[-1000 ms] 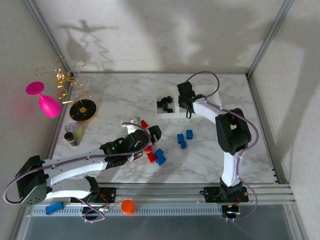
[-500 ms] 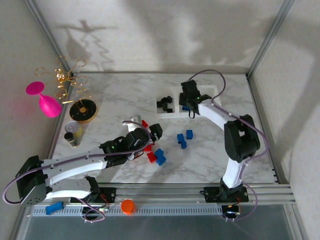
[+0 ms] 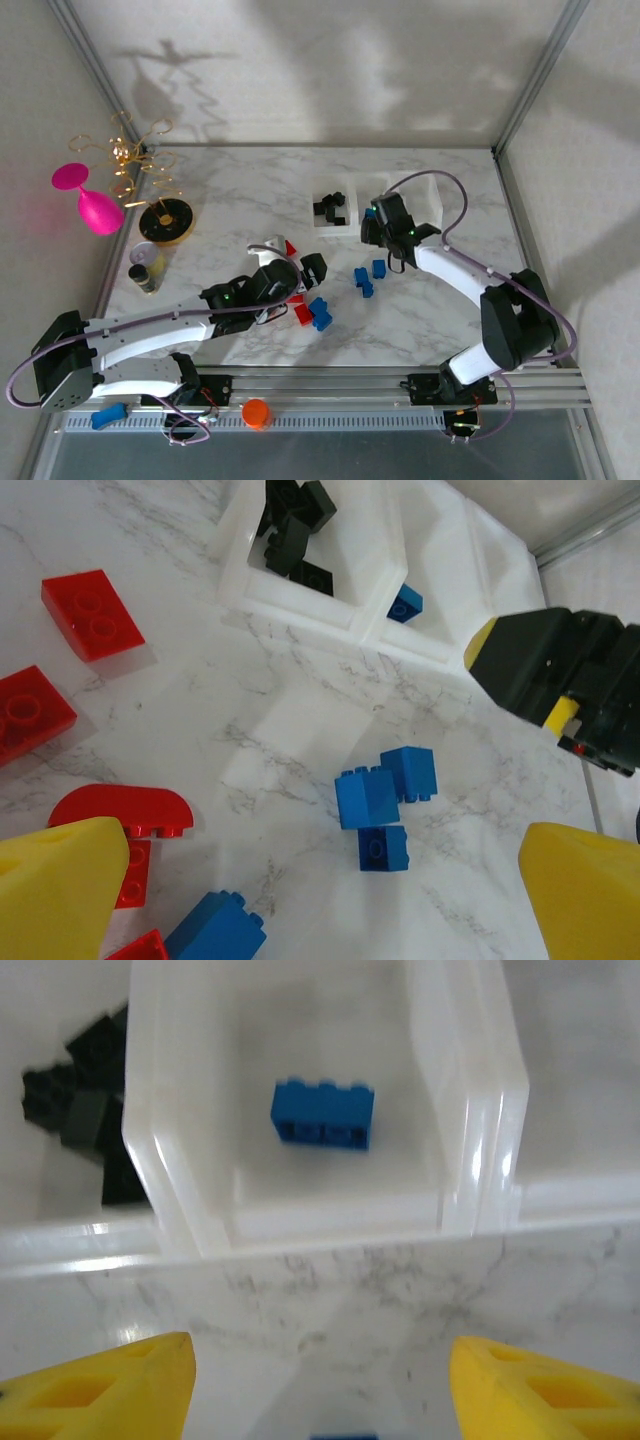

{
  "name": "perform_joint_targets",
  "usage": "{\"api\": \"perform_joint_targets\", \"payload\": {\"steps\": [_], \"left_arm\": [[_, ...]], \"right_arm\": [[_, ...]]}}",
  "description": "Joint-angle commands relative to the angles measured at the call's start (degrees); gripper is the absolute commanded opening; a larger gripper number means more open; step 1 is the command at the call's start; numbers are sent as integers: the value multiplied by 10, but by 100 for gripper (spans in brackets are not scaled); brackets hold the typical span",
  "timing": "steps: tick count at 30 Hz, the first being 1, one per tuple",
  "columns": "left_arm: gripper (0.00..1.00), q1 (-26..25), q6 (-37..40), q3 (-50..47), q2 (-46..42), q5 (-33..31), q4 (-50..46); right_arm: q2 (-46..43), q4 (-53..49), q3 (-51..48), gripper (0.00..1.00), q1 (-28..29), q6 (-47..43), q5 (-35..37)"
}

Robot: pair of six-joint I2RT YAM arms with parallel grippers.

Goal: Sort the legos into containers by color
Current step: Pick up the lego from the center of the table.

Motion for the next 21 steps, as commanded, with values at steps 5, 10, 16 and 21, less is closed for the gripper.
{"api": "perform_joint_targets", "payload": {"steps": [5, 10, 16, 21], "left_arm": [[100, -25, -41, -30, -16, -15, 14], [100, -32, -56, -48, -33, -27, 16], [100, -36, -57, -49, -36, -29, 16], [99, -37, -55, -46, -31, -29, 17]], "right_arm": [[-50, -10, -92, 74, 40, 50, 5], [-58, 5, -136, 74, 50, 67, 12], [-51, 25, -154, 66, 51, 70, 10], [-27, 37, -150, 62, 51, 59, 26]]}}
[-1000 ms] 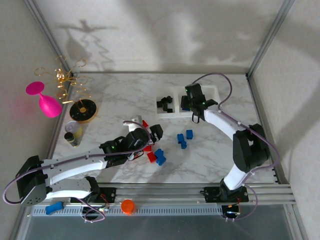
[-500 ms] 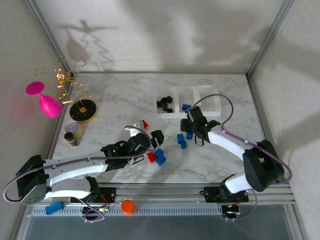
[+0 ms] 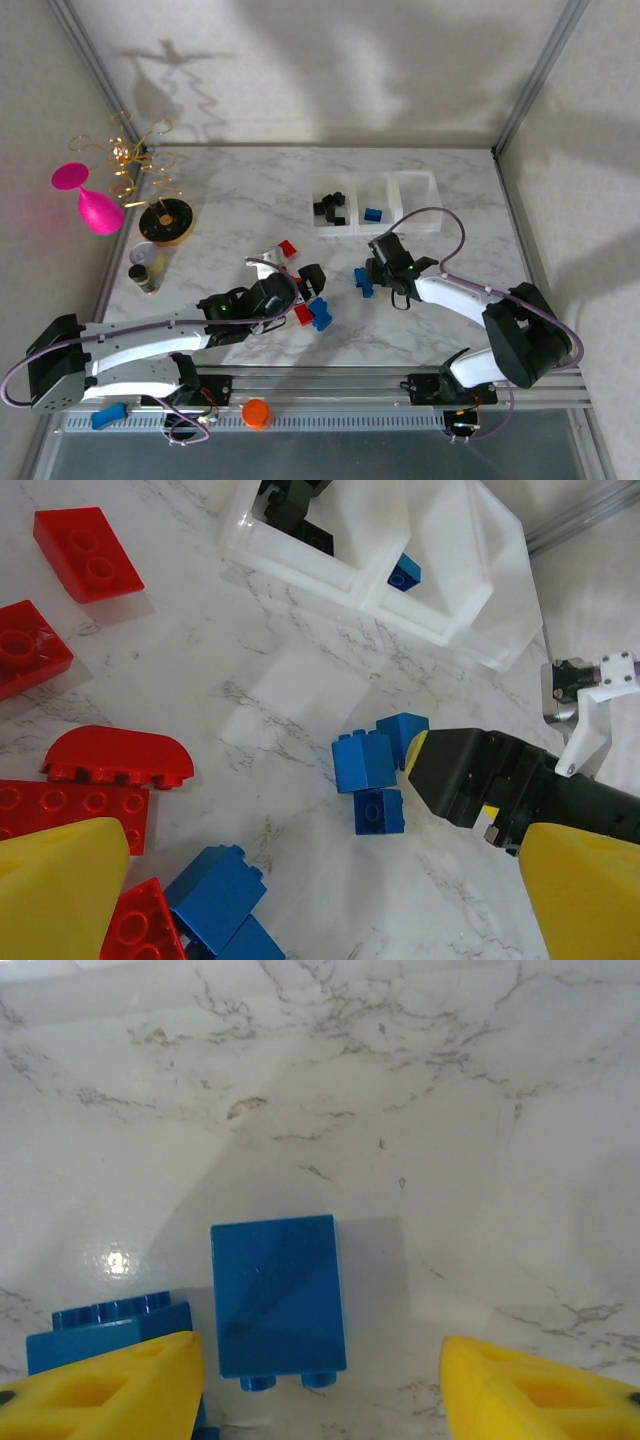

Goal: Sort the legos into containers by color
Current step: Pick up the lego from the center of the table.

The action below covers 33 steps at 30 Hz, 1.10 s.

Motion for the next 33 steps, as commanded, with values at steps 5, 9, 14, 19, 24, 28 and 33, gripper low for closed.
{"api": "perform_joint_targets", "payload": {"steps": [5, 9, 14, 19, 24, 28, 33], "left_arm": [[100, -6, -12, 3, 7, -21, -5], [100, -6, -10, 6, 10, -23, -6], [100, -6, -7, 10, 11, -29, -11], [100, -6, -2, 14, 12, -32, -13], [100, -5, 5, 21, 12, -37, -14], [100, -2, 18, 35, 14, -42, -15], [100, 5, 27, 48, 18, -50, -11]], "right_arm": [[42, 32, 9, 58, 0, -12, 25], [60, 41, 16, 51, -7, -17, 25], [71, 50, 22, 43, -17, -27, 14], [59, 47, 24, 33, -18, -32, 3], [27, 34, 35, 29, -22, -38, -2], [11, 20, 62, 29, -36, -48, -1], [31, 12, 123, 28, -61, -64, -1]]}}
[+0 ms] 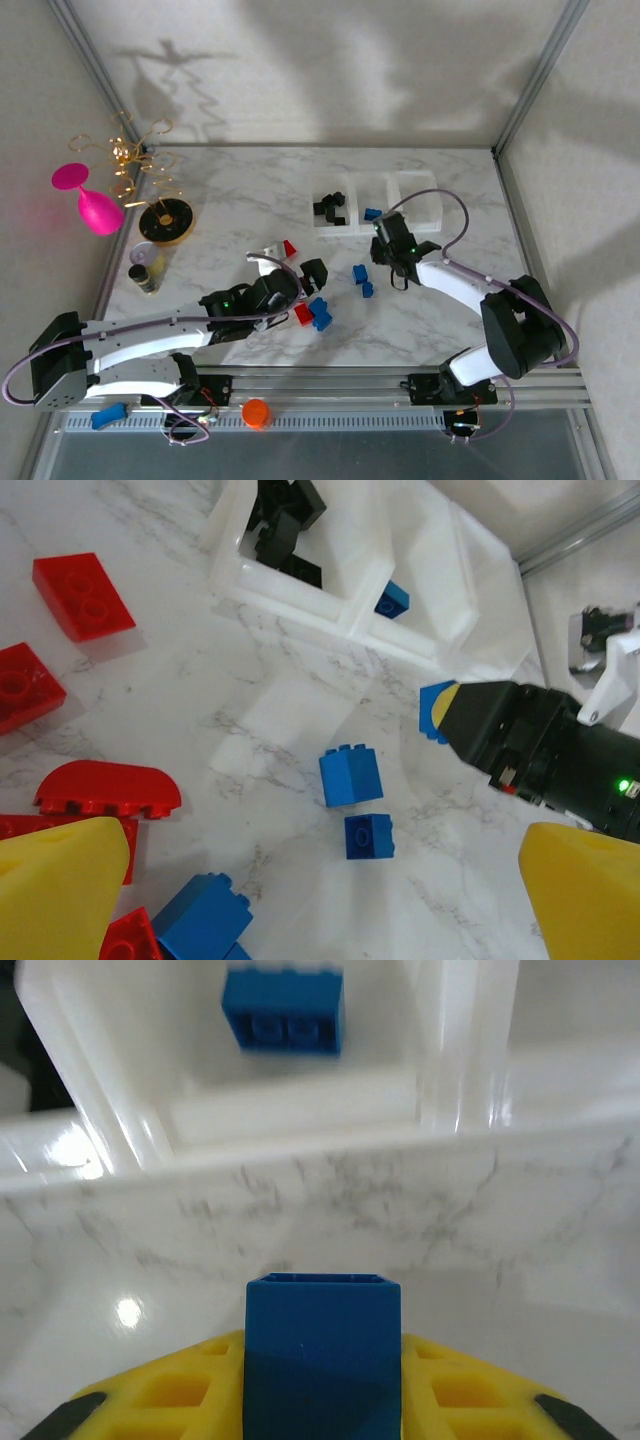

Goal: Sort the legos into containers by color
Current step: Pick up the lego from the center of the table, then place the lego in the container.

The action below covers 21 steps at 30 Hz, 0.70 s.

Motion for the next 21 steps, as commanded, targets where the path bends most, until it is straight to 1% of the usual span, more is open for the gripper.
{"api": "perform_joint_targets", "payload": {"steps": [1, 6, 15, 19, 21], "left_arm": [[100, 7, 11, 18, 6, -21, -4], [100, 21, 22, 30, 11, -15, -2], [100, 56, 44, 44, 17, 4, 11], [100, 66, 44, 45, 20, 16, 16], [99, 71, 45, 45, 22, 18, 16]], "right_arm": [[11, -7, 49, 28, -16, -16, 1], [64, 6, 123, 27, -33, -32, 6], [204, 22, 254, 27, -53, -62, 21], [253, 22, 289, 30, -59, -74, 20], [271, 24, 301, 34, -59, -80, 18]]}}
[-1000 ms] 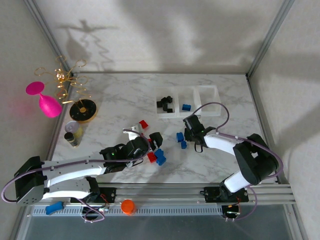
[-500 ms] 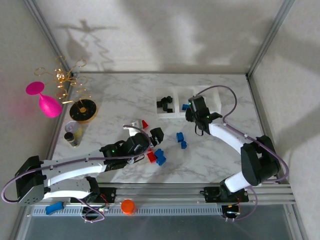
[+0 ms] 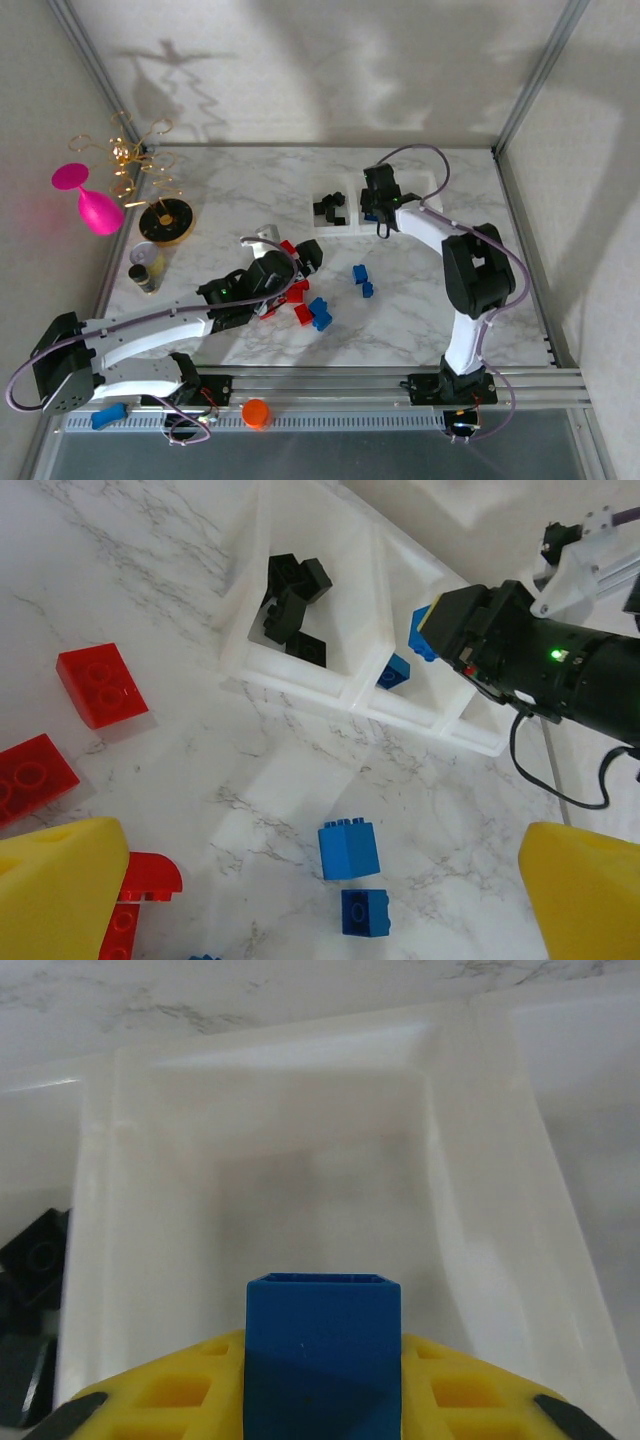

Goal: Sort the legos into containers by color
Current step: Place the lego in the container.

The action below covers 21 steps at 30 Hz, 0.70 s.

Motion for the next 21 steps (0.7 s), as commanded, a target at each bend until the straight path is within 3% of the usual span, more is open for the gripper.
{"api": "perform_joint_targets", "payload": {"steps": [1, 9, 21], "left_arm": [[100, 9, 12, 14, 7, 14, 7], [100, 15, 14, 15, 6, 22, 7], [99, 12, 3, 3, -3, 43, 6]], "right_arm": [[27, -1, 33, 36, -3, -21, 11], [4, -13, 47, 54, -4, -29, 14], [-155, -24, -63, 60, 5, 1, -55]]}}
